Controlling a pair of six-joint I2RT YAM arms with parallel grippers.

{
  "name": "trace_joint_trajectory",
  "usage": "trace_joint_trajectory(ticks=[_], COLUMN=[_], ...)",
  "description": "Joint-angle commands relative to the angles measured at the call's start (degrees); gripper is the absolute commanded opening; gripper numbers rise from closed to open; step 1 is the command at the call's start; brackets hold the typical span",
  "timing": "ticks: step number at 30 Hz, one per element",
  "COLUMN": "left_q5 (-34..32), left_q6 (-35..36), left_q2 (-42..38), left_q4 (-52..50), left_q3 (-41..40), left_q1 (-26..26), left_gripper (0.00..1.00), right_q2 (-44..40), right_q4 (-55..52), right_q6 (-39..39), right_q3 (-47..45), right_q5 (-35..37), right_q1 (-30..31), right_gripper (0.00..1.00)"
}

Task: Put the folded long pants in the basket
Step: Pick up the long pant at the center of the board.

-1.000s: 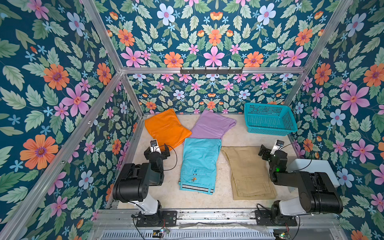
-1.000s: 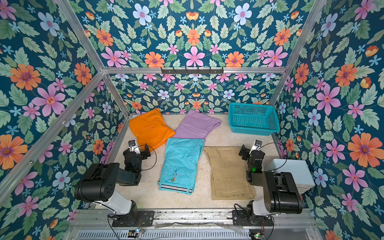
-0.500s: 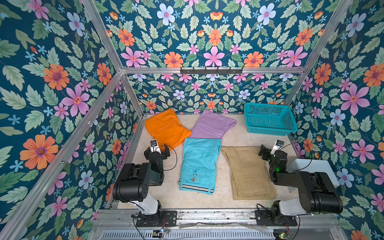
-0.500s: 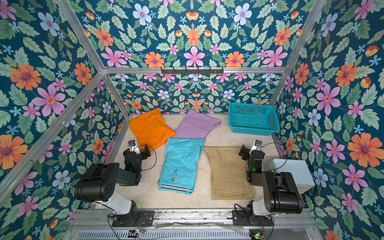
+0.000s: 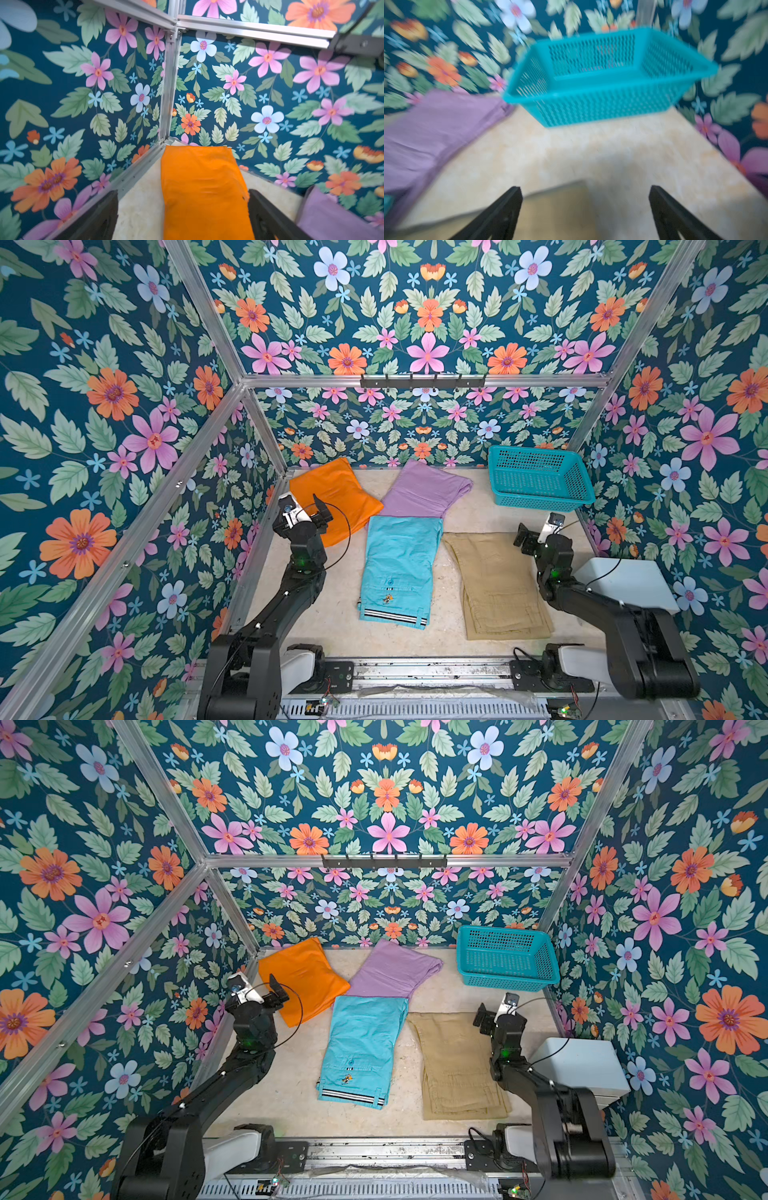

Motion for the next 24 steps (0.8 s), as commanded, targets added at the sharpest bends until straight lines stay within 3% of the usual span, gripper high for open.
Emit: trace_joint_trajectory(ticks=[1,3,4,5,8,11,14,17,24], left_q5=[20.75,38.78,43.89,46.41,49.76,51.58,52.78,52.87,57.25], left_q6=[-13.06,-14.18,-15.14,-15.65,-10.56,-3.37,2.57,7.61,8.50], left_q2=[-0.28,4.31,6.78,9.54,17.06,26.54,39.82,52.46,77.10], left_q4=[-18.24,-19.13,-19.96,-22.51,-32.46,-41.42,-51.91,-60.45,-68.43], left_q3=[3.33,7.97,10.14,12.98,22.54,35.47,51.49,66.76,97.36], left_q1=[1.62,0.96,-0.34,-2.92,-12.66,-19.60,-22.79,-25.60,-27.99], left_gripper=[0.97,0.80,0.75,0.72,0.72,0.73,0.71,0.68,0.67], right_q2=[-9.88,-14.44,-15.97,-17.17,-19.90,-20.27,-20.44,-19.35,-20.34], right_q4=[-19.15,-28.30,-34.36,-41.80,-57.08,-63.24,-72.14,-74.09,-74.15], right_q6=[17.15,26.42,29.71,33.60,43.77,46.10,46.68,48.79,52.85], right_q3=[5.45,8.43,10.24,12.01,12.96,11.52,11.39,8.79,2.70], right_q5=[4.55,-5.41,-8.28,-9.01,-8.88,-11.72,-7.38,-11.97,-13.92], right_q1=[0.66,0.63,1.18,2.52,7.28,12.64,18.46,19.39,21.32], right_gripper=[0.99,0.94,0.80,0.75,0.73,0.67,0.66,0.59,0.44])
